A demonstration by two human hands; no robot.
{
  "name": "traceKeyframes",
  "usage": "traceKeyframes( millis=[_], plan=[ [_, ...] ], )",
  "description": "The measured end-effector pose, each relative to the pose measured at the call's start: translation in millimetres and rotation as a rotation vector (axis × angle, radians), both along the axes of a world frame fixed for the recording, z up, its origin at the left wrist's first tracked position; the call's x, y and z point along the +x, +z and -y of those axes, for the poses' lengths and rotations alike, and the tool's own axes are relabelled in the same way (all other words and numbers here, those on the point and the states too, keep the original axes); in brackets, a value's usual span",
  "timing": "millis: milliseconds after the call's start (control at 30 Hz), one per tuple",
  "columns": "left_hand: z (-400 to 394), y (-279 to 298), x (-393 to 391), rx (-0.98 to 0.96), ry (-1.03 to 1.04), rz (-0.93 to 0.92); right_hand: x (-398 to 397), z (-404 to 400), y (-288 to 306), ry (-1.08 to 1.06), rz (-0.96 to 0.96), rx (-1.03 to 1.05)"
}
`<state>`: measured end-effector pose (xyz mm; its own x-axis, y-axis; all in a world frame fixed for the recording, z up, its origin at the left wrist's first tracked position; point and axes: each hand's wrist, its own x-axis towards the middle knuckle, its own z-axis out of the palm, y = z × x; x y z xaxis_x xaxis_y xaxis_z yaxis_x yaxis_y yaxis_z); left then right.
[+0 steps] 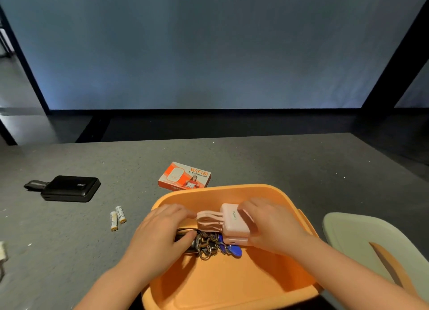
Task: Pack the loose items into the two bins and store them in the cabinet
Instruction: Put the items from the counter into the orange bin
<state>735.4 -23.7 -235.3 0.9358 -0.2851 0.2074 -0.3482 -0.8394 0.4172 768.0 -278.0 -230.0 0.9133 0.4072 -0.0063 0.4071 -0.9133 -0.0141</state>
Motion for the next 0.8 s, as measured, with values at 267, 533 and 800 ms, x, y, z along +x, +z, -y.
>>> traceKeyframes(
  millis=[267,533,800],
  plan=[
    [2.2,2.0,-0.8,-0.001,0.004,-0.007,-1.8,-10.9,-4.0,-0.046,-0.022,0.029],
    [-13.1,2.5,-29.8,-0.26,0.103,0.05,-18.9,-65.5,19.3,-0.036,0.049,0.272],
    [-116.0,-30.0,-73.3,-0.319,0.423,0.048,-40.5,-188.4,28.0,0.243,-0.023,0.46]
  ],
)
